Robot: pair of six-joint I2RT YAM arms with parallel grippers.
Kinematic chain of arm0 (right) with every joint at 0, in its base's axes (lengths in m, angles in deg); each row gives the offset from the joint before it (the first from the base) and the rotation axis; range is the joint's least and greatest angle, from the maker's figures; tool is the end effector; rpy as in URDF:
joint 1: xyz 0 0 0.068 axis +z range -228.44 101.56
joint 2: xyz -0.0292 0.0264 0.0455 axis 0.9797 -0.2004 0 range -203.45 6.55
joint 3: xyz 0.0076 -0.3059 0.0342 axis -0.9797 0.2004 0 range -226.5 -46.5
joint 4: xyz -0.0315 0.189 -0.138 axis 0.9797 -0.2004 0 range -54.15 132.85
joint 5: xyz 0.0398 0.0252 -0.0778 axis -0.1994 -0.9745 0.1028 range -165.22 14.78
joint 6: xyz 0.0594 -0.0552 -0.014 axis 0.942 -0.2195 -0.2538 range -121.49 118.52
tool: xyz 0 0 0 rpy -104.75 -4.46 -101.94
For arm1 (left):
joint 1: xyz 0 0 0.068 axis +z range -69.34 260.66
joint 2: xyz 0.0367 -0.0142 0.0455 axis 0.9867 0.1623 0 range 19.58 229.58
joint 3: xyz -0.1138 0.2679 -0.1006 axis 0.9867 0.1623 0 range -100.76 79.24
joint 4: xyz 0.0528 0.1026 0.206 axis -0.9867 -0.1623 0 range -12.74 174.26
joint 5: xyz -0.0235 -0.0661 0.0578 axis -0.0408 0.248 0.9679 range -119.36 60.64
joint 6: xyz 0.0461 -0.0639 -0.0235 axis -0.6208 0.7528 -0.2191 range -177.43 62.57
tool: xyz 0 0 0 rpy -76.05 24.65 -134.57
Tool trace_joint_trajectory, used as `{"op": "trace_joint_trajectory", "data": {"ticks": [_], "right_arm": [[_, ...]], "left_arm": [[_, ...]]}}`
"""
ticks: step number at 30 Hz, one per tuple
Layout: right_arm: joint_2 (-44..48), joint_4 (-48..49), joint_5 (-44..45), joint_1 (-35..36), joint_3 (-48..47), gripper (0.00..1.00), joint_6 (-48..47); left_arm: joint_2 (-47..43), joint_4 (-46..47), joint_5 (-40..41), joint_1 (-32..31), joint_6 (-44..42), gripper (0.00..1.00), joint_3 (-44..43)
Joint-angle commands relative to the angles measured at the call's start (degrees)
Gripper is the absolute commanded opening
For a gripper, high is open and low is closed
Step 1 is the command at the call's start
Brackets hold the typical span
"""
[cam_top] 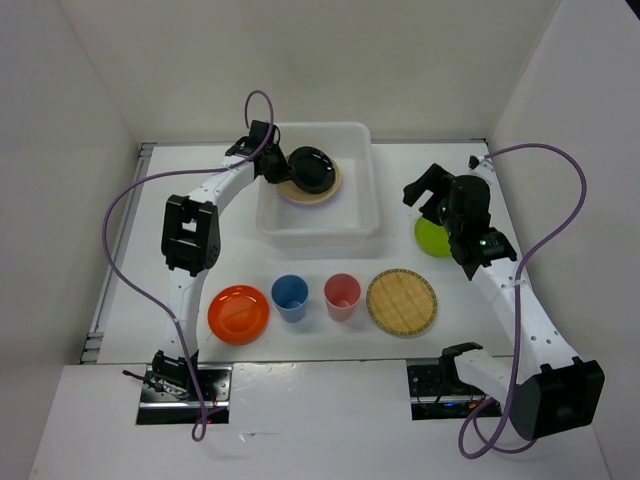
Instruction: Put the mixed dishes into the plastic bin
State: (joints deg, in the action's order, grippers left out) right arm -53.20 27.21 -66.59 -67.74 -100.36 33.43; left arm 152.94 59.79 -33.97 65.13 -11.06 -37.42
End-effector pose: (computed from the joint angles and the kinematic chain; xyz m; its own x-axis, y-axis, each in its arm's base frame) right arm 0.2244 0.0314 0.3569 -0.3222 0.5151 -0.7943 0.1683 0.8568 0.4874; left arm 0.5392 -0.1558 0.2310 -0.6729 -0.5619 -0.4811 -0.2349 0.7790 -0.5814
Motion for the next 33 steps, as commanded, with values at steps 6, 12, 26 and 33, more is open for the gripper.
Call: {"op": "trace_joint_trajectory", "data": {"ticks": [6, 12, 26, 33], "right_arm": [[0.42, -0.53, 2.01, -3.48, 3.41, 0.98, 1.56], [1.03, -2.38, 1.67, -8.4, 8.16, 0.98, 8.32], [-5.02, 1.48, -10.64, -25.46, 18.7, 0.98, 11.4], [-11.0, 9.11, -14.6, -28.01, 23.27, 0.92, 15.96]], "left_arm": [[0.06, 1.0, 1.61, 0.06, -2.34, 0.34, -2.69], [-1.17, 0.47, 1.09, 0.59, -2.34, 0.39, -3.22], [-14.69, 1.53, -2.61, 0.06, -3.91, 0.49, -5.33], [-24.89, 2.31, -9.37, 2.16, -4.45, 0.5, -2.28]]}}
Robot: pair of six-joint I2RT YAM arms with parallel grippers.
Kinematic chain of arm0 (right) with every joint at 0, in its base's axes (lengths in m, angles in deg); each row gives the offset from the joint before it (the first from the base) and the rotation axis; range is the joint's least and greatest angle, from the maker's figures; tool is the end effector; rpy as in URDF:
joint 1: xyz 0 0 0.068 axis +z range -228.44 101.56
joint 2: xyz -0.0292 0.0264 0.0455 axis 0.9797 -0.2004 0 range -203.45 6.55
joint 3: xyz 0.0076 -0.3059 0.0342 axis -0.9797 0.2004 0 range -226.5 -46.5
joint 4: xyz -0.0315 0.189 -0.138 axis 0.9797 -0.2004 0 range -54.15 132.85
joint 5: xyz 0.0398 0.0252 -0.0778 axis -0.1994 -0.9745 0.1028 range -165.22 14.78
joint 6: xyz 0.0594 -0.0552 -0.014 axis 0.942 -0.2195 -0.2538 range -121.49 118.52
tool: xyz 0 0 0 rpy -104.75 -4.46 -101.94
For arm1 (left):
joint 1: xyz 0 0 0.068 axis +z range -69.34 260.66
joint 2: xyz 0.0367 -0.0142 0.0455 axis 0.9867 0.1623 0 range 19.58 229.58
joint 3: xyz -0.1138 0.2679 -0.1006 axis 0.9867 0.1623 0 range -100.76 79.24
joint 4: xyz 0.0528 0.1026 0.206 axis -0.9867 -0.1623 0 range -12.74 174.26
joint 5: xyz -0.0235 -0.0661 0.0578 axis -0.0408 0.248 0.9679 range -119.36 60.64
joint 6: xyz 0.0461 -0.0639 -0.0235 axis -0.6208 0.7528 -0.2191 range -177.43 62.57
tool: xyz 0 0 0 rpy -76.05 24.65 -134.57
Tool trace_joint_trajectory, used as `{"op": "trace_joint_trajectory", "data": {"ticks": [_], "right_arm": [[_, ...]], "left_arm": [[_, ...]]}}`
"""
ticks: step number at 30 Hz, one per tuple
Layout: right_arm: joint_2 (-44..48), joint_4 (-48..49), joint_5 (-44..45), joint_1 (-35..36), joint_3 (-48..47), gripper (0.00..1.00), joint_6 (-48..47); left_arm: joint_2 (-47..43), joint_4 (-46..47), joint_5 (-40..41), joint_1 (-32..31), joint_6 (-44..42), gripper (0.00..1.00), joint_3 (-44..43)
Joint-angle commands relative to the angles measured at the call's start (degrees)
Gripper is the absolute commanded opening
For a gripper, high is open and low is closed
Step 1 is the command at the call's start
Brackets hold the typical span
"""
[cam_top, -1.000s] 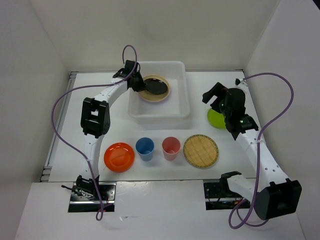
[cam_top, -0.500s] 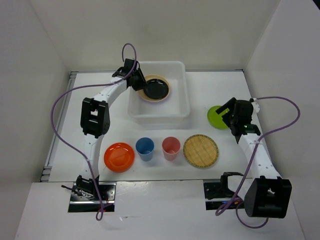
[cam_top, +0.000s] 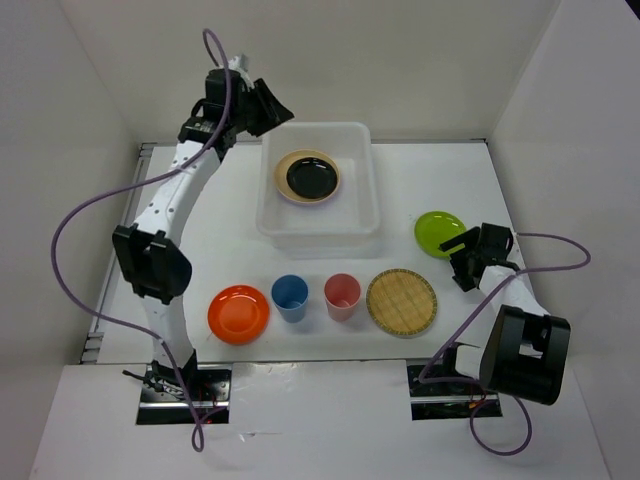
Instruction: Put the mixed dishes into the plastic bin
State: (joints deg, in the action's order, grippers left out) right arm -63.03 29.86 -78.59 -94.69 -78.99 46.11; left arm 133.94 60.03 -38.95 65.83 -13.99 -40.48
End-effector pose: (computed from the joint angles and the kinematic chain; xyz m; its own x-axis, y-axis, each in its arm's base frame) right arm 0.2110 -0.0572 0.1996 -0.3169 0.8603 -0.3994 0.7076 0.4949 0.5043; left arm 0.4723 -0.1374 0.4203 -0.5052 -0.5677 -0.6500 0.0788 0.7197 -0.6898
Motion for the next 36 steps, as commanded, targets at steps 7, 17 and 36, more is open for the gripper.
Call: {"op": "trace_joint_trajectory", "data": {"ticks": [7, 17, 36], "right_arm": [[-2.75, 16.59, -3.3, -1.59, 6.99, 0.86, 8.74], [-12.06, 26.53, -7.87, -5.36, 8.5, 0.64, 14.19], [-24.21, 33.57, -16.13, -9.85, 6.04, 0.0, 13.14]], "left_arm": [[-17.14, 6.3, -7.55, 3.32, -0.12, 0.5, 10.64], [-22.78, 8.14, -8.87, 4.89, -0.11, 0.5, 16.63], [-26.12, 8.67, -8.87, 6.48, 0.94, 0.5, 20.75]]}}
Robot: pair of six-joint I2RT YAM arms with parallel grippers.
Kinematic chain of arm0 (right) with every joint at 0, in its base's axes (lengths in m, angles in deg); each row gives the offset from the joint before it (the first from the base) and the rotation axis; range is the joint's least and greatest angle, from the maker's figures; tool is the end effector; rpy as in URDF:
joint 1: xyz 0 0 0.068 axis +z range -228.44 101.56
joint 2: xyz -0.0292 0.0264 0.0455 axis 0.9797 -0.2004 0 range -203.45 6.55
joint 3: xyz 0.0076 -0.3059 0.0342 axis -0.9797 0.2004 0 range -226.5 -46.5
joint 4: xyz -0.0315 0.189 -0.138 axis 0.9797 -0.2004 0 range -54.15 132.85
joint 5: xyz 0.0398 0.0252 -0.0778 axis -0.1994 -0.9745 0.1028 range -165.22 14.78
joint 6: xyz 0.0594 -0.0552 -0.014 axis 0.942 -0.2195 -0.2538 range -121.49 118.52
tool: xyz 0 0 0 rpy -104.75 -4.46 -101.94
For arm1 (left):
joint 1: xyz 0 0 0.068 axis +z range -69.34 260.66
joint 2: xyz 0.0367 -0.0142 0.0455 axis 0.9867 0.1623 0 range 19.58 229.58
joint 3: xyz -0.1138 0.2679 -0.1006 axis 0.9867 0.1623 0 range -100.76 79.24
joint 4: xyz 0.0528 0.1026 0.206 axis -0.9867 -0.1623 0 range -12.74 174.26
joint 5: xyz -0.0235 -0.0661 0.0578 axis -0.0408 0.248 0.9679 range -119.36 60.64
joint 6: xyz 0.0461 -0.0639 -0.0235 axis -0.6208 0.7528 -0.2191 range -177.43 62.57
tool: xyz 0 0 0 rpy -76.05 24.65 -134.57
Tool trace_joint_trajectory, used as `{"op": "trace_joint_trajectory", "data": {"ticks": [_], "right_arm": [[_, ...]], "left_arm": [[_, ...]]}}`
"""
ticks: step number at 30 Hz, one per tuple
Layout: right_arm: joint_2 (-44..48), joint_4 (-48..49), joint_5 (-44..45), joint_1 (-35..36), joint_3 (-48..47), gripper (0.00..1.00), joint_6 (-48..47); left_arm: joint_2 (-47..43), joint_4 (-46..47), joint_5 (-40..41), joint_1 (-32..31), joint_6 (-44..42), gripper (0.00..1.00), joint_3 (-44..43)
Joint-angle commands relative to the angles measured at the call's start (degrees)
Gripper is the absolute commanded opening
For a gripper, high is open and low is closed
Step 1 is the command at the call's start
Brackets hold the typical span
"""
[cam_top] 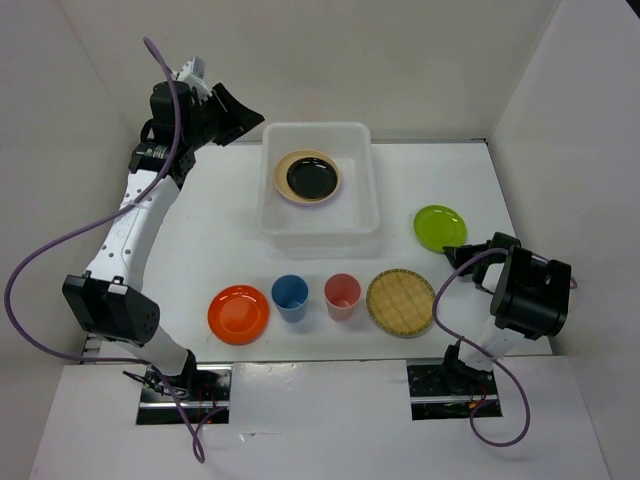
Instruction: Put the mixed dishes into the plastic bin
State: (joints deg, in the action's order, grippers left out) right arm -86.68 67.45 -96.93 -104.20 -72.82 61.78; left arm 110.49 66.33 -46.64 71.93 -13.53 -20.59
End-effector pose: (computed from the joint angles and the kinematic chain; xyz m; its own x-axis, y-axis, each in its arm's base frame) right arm 0.2649 -0.0985 0.1417 -0.1320 0.9851 -0.1102 0.6122 0.1685 0.7725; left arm 0.3636 -0.0774 0.4844 -0.4130 -0.6066 -0.6793 0.2059 0.6644 -0.7184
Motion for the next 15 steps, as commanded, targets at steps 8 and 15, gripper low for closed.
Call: {"op": "trace_joint_trajectory", "data": {"ticks": [8, 15], "right_arm": [[16.04, -16.41, 5.01, 0.36, -5.73, 0.0, -3.59], [30.64, -23.46, 9.75, 8.52, -16.29, 0.0, -2.27]], "left_arm": [[-7.06, 3.95, -1.18, 0.38, 2.15, 0.49, 3.67], [-9.62, 3.96, -2.41, 0.38, 2.16, 0.49, 4.82]]}}
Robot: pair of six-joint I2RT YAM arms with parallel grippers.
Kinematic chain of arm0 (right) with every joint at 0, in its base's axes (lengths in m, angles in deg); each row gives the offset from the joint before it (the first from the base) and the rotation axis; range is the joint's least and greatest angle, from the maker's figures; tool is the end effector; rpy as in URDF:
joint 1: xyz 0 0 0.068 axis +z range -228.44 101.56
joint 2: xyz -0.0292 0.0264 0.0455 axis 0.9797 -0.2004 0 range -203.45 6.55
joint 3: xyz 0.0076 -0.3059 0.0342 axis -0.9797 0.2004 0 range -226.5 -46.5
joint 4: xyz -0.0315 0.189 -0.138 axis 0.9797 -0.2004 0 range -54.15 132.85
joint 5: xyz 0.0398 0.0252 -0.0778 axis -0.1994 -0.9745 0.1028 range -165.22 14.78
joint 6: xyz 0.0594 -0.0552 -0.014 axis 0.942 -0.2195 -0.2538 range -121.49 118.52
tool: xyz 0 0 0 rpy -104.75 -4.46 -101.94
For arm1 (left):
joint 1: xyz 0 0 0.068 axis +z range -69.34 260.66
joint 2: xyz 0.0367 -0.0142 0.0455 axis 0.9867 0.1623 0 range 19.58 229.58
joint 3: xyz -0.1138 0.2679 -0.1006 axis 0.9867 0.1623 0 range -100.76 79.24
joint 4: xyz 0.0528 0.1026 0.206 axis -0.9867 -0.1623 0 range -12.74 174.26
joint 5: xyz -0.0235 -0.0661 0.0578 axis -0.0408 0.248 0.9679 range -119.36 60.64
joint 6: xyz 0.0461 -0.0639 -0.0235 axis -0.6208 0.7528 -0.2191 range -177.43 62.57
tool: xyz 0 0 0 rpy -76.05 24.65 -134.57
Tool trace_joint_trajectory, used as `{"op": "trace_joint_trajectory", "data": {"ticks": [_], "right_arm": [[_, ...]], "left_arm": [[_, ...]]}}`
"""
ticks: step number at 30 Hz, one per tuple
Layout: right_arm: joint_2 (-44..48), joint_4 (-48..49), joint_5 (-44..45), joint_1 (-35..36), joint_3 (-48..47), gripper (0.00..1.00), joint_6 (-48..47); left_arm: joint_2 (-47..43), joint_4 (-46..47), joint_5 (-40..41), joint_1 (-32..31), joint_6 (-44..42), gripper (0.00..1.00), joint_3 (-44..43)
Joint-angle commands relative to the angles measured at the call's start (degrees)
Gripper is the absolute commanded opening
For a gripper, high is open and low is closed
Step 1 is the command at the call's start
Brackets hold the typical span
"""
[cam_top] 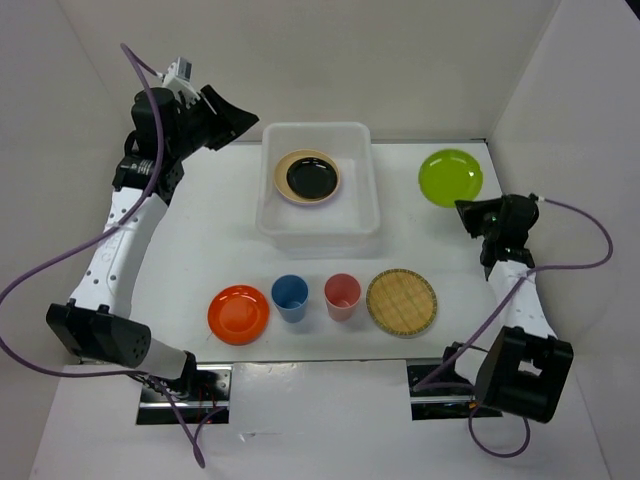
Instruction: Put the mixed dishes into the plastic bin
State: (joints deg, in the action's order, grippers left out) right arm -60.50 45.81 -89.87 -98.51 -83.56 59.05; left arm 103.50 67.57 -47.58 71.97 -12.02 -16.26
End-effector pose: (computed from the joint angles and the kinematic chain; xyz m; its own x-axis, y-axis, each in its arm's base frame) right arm 0.2403 -0.0686 0.2678 -0.1050 0.9353 -0.3380 0.4308 0.3491 0.8322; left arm 0.3237 -0.0721 0.5019 -0.3832 -0.6259 -0.6793 0.2540 0.6357 -0.7289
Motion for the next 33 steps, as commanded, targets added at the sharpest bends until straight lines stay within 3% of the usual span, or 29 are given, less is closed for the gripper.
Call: {"op": "trace_joint_trajectory", "data": {"ticks": [1, 6, 10, 13, 23, 33], "right_arm": [[4.47, -1.82, 2.7, 5.55, -8.53, 0.0, 0.46], [-1.31, 0.2, 2.35, 16.28, -18.29, 0.0, 0.99], [-14.56, 2.31, 2.08, 28.82, -28.49, 0.0, 0.38], [-23.79, 4.06, 2.09, 34.29, -34.37, 0.0, 0.38], [-48.42, -0.32, 2.7, 40.64, -52.76, 0.0, -1.65], [-57.93, -8.32, 8.06, 42.93, -63.04, 0.0, -4.9]], "left_arm": [[-3.23, 2.1, -1.47, 0.34, 0.65, 0.49, 0.49], [-5.35, 1.04, -1.47, 0.34, 0.03, 0.49, 1.54], [-7.37, 0.43, -1.47, 0.34, 0.03, 0.49, 2.08], [-10.26, -0.09, -0.34, 0.87, 0.03, 0.47, 4.62], [-16.76, -6.6, 1.08, 2.54, -3.4, 0.46, 5.24], [-18.52, -9.58, -0.06, 3.68, -6.73, 0.46, 9.54]]}}
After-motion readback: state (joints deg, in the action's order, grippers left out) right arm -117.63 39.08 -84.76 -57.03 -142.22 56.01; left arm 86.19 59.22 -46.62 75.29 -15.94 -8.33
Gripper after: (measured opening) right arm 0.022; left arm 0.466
